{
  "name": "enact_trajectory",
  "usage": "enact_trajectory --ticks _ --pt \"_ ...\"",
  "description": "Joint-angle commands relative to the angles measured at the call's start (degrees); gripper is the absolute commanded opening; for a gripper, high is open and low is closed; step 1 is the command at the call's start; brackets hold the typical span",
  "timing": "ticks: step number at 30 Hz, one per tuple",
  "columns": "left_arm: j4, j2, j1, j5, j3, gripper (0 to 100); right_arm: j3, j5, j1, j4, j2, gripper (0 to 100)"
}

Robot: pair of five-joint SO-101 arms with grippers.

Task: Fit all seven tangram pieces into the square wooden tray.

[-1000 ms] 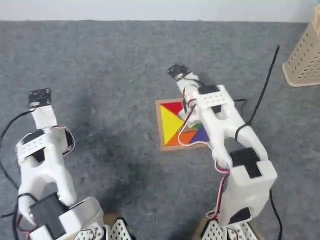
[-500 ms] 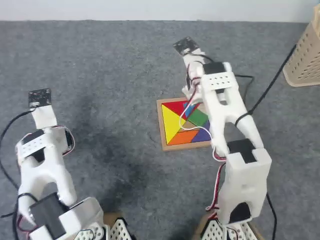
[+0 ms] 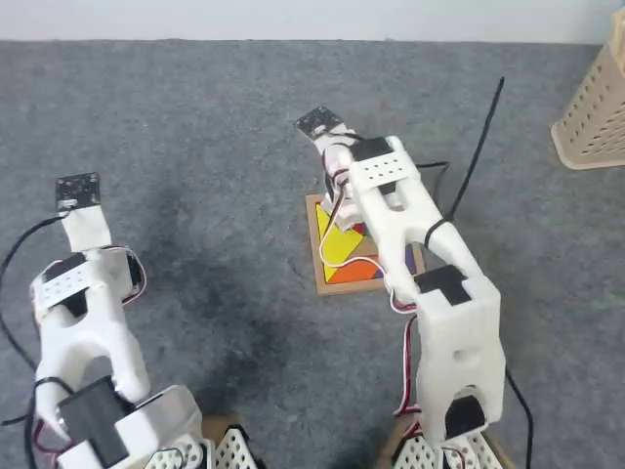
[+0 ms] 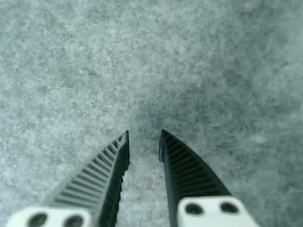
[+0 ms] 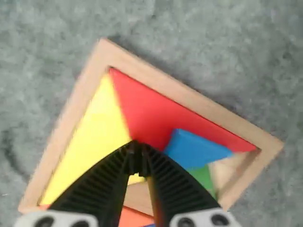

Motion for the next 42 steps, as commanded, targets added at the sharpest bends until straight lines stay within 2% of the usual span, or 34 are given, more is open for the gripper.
enact_trajectory --ticks 1,10,20,29,42 --pt "-1.1 -0.1 0.4 -0.5 0.1 10 -3.3 0.4 2.9 0.7 -1.0 0.6" --pt "-1.1 -0.1 0.4 -0.5 0.1 10 -3.7 0.7 6.0 0.7 -1.1 0.6" --pt "-1.1 -0.1 0.4 -0.5 0.1 10 -3.7 0.4 2.5 0.0 -10.9 0.6" --pt "-1.1 -0.1 0.4 -0.5 0.1 10 -3.7 0.4 5.8 -3.6 -5.4 0.6" --pt "-1.1 -0.1 0.4 -0.5 0.1 10 -3.6 1.8 9.8 -3.4 -1.6 0.6"
